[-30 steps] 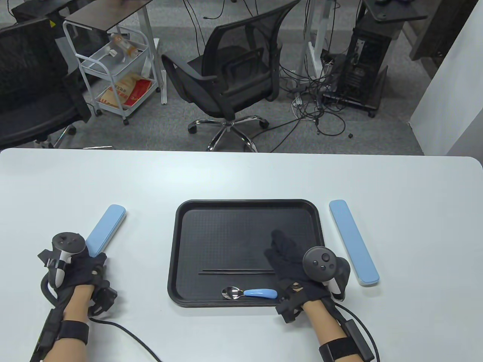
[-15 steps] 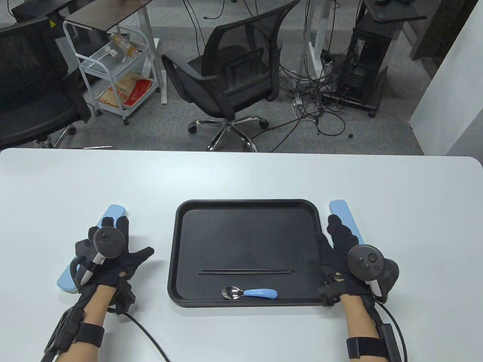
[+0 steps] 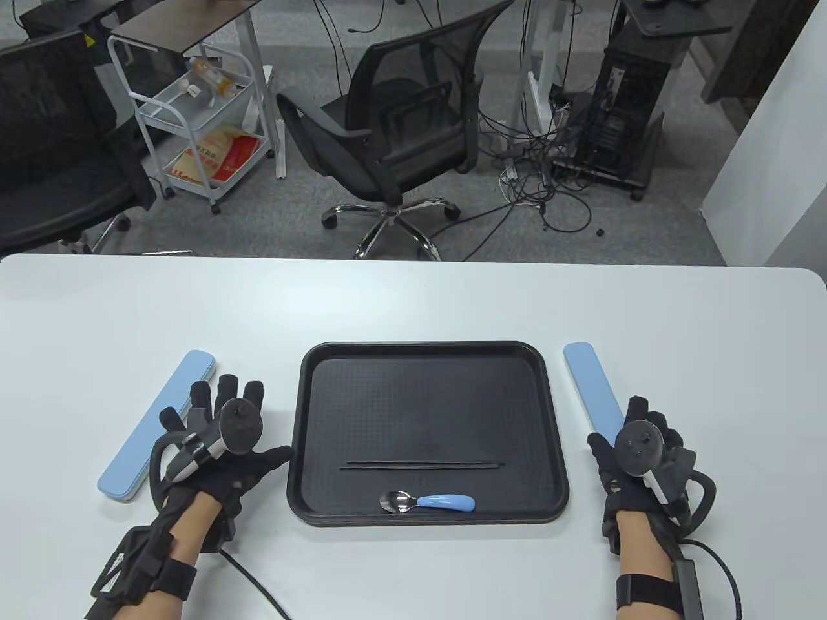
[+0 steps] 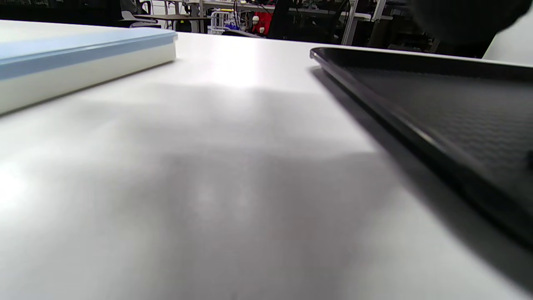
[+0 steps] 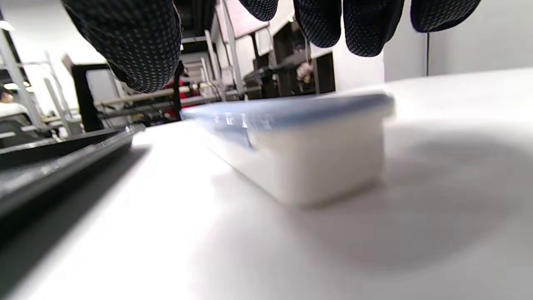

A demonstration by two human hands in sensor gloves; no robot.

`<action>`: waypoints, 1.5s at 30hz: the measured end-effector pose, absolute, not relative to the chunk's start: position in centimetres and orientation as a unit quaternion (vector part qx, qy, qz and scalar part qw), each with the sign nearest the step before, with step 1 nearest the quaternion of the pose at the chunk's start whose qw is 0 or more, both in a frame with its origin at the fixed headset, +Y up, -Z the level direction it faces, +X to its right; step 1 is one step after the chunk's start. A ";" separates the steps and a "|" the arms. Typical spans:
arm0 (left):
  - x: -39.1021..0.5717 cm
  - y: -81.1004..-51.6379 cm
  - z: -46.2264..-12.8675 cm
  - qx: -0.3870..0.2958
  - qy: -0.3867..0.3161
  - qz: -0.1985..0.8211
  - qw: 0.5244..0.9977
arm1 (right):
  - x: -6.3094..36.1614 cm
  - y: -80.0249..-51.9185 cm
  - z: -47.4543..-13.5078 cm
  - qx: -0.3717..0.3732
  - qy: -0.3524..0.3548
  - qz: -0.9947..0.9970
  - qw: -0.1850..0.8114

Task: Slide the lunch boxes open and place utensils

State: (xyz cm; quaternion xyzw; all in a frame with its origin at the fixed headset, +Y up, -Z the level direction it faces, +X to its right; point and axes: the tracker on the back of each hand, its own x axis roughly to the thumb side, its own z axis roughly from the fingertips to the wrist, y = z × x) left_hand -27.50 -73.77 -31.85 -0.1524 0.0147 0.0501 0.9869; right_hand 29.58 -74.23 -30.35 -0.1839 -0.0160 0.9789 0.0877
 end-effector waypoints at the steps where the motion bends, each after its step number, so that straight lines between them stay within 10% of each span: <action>1: -27.5 -73.7 -31.8 -0.148 0.019 0.058 0.987 | 29.6 -74.5 -30.4 -0.188 -0.004 0.978 0.089; 22: -26.8 -73.6 -31.9 -0.154 -0.016 0.090 0.984 | 28.7 -75.0 -31.5 -0.205 -0.007 0.973 0.106; 45: -23.9 -71.4 -30.9 -0.103 -0.085 0.083 0.988 | 16.8 -68.0 -30.3 0.041 -0.108 0.982 0.151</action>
